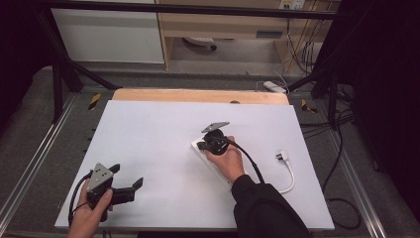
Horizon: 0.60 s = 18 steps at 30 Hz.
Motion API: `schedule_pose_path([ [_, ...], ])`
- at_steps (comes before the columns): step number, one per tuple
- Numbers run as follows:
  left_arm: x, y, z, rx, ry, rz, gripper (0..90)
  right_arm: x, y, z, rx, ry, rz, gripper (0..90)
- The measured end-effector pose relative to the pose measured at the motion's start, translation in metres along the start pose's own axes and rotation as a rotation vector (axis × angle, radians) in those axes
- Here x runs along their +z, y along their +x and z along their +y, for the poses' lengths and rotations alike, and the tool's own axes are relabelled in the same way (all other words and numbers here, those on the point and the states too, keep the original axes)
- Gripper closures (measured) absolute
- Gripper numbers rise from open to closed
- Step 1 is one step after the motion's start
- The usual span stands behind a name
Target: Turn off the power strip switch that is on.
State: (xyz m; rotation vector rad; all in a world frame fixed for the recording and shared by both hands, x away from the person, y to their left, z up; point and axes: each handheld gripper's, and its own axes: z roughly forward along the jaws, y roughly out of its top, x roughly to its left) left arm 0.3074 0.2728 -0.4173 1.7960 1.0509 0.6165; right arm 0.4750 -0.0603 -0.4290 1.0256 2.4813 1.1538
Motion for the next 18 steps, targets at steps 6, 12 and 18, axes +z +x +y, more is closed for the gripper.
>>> schedule_pose_path([
  [6,-0.0002,0.0000,0.0001,0.001,0.000,0.000,5.3,-0.0016,0.0012,0.0009,-0.001,-0.009,-0.004,90.0],
  [12,-0.0001,0.0001,0.0001,0.002,0.000,0.000,5.3,-0.0036,0.0007,0.0006,-0.005,-0.021,-0.004,90.0],
  [18,-0.0002,0.0001,0.0001,0.002,0.001,0.000,5.3,-0.0072,0.0027,0.0012,-0.010,-0.034,-0.005,90.0],
])
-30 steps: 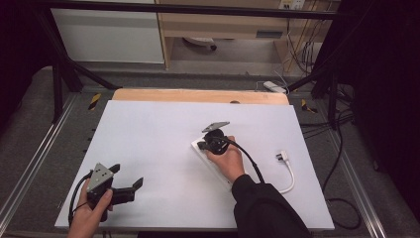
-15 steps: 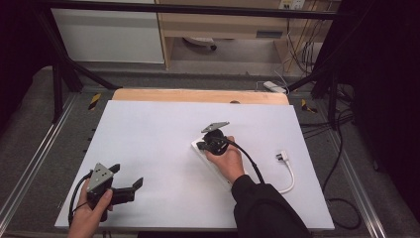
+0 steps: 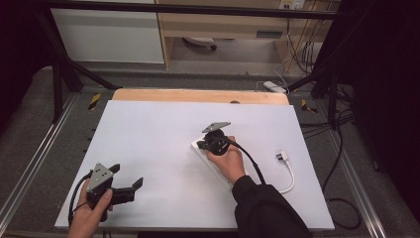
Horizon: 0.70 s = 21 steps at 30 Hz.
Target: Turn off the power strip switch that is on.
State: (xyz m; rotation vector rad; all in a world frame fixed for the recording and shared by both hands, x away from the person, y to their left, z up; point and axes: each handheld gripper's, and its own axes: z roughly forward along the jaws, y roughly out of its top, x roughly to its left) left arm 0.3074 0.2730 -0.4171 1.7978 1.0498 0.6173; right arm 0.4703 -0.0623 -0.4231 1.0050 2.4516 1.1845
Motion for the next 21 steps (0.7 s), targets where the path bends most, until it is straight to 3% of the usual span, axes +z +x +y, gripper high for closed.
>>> schedule_pose_path([
  [7,0.000,0.000,0.000,-0.003,0.000,-0.001,5.3,-0.012,0.000,0.000,0.014,-0.039,0.012,89.6],
  [11,0.000,-0.001,0.000,0.000,0.000,-0.003,5.3,-0.020,-0.003,0.000,0.024,-0.064,0.011,84.8],
  [15,0.001,-0.001,0.000,-0.001,0.004,0.001,5.3,-0.028,-0.004,-0.001,0.037,-0.078,0.005,72.1],
  [21,0.002,-0.001,-0.001,-0.005,0.012,-0.001,5.3,-0.039,-0.005,0.001,0.084,-0.103,-0.015,42.3],
])
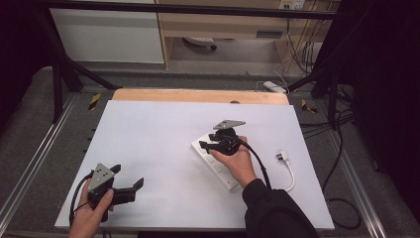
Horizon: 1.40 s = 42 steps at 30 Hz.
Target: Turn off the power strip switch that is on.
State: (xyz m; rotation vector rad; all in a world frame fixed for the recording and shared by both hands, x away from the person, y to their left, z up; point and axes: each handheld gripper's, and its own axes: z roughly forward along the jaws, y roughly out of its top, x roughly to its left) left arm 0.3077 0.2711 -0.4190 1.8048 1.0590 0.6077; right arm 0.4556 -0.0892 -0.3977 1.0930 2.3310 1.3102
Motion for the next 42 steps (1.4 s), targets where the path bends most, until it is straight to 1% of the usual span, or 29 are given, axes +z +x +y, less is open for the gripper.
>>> schedule_pose_path([
  [2,0.000,0.000,0.000,0.000,0.000,0.001,5.3,-0.005,-0.001,0.001,0.012,-0.013,-0.005,34.9],
  [5,0.000,0.000,-0.001,-0.002,0.004,0.002,5.3,-0.012,-0.003,0.003,0.024,-0.025,-0.026,21.6],
  [7,0.000,0.001,-0.002,-0.007,0.007,0.005,5.3,-0.018,-0.004,0.003,0.026,-0.040,-0.040,15.7],
  [9,0.000,0.001,-0.001,-0.012,0.004,0.013,5.3,-0.025,-0.005,0.005,0.036,-0.052,-0.046,11.7],
  [11,0.001,0.001,-0.001,-0.012,0.005,0.014,5.3,-0.033,-0.006,0.007,0.039,-0.073,-0.039,8.4],
  [12,0.001,0.001,-0.001,-0.012,0.005,0.014,5.3,-0.036,-0.006,0.008,0.030,-0.087,-0.035,6.7],
  [17,0.000,0.001,-0.001,-0.020,-0.001,0.012,5.3,-0.051,-0.007,0.009,0.013,-0.136,-0.053,5.6],
  [22,0.000,0.001,-0.001,-0.019,-0.006,0.007,5.3,-0.063,-0.009,0.010,0.003,-0.174,-0.097,7.8],
  [23,0.000,0.001,-0.001,-0.017,-0.005,0.006,5.3,-0.066,-0.010,0.010,-0.001,-0.184,-0.097,10.7],
  [24,0.000,0.001,-0.002,-0.018,-0.003,0.005,5.3,-0.069,-0.010,0.010,0.000,-0.191,-0.090,11.6],
  [26,0.000,0.003,-0.002,-0.023,-0.002,0.010,5.3,-0.075,-0.012,0.010,-0.007,-0.203,-0.077,10.8],
  [27,0.000,0.003,-0.002,-0.032,-0.006,0.009,5.3,-0.078,-0.013,0.010,-0.010,-0.216,-0.079,10.7],
  [29,0.000,0.003,-0.001,-0.037,-0.008,0.010,5.3,-0.084,-0.016,0.008,-0.015,-0.238,-0.095,10.0],
  [32,-0.001,0.002,-0.001,-0.026,-0.008,0.011,5.3,-0.095,-0.020,0.006,-0.019,-0.256,-0.104,7.0],
  [35,-0.002,0.003,-0.001,-0.036,-0.015,0.011,5.3,-0.106,-0.024,0.002,-0.023,-0.273,-0.124,5.5],
  [36,-0.002,0.003,-0.001,-0.044,-0.015,0.011,5.3,-0.110,-0.026,0.000,-0.019,-0.283,-0.132,5.1],
  [40,-0.002,0.003,-0.001,-0.041,-0.020,0.008,5.4,-0.126,-0.032,-0.010,0.000,-0.323,-0.148,5.2],
  [42,-0.002,0.004,-0.001,-0.044,-0.020,0.013,5.4,-0.133,-0.036,-0.016,0.006,-0.339,-0.157,5.2],
])
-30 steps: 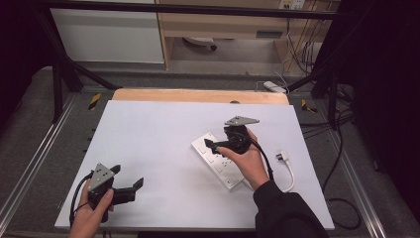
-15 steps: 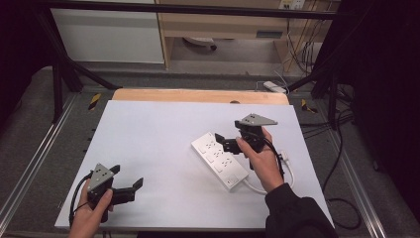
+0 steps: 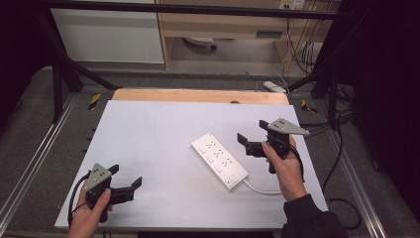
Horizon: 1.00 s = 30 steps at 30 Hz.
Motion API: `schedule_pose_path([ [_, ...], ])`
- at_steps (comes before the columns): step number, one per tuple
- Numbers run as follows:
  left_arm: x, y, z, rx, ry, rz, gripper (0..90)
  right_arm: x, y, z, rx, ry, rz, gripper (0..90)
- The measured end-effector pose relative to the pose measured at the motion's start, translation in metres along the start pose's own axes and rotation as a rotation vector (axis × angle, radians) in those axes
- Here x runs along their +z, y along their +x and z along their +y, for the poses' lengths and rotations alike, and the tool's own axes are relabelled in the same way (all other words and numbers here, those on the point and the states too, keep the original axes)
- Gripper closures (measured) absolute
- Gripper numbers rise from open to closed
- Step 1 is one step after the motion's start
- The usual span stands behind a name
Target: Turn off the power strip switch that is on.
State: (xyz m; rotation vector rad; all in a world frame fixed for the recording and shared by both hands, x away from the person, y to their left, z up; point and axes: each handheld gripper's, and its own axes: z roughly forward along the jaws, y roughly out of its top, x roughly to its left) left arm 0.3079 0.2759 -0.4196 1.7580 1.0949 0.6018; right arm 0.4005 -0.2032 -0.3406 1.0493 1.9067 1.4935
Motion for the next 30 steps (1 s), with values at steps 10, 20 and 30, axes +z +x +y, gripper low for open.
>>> schedule_pose_path([
  [10,-0.003,0.004,0.000,-0.043,-0.024,0.017,5.5,-0.038,-0.016,-0.019,0.006,-0.062,-0.044,6.4],
  [20,-0.003,0.007,0.000,-0.057,-0.034,0.027,5.8,-0.069,-0.030,-0.054,0.037,-0.062,-0.098,6.6],
  [30,-0.003,0.003,0.001,-0.041,-0.034,0.016,5.8,-0.079,-0.028,-0.102,0.056,0.071,-0.117,4.4],
])
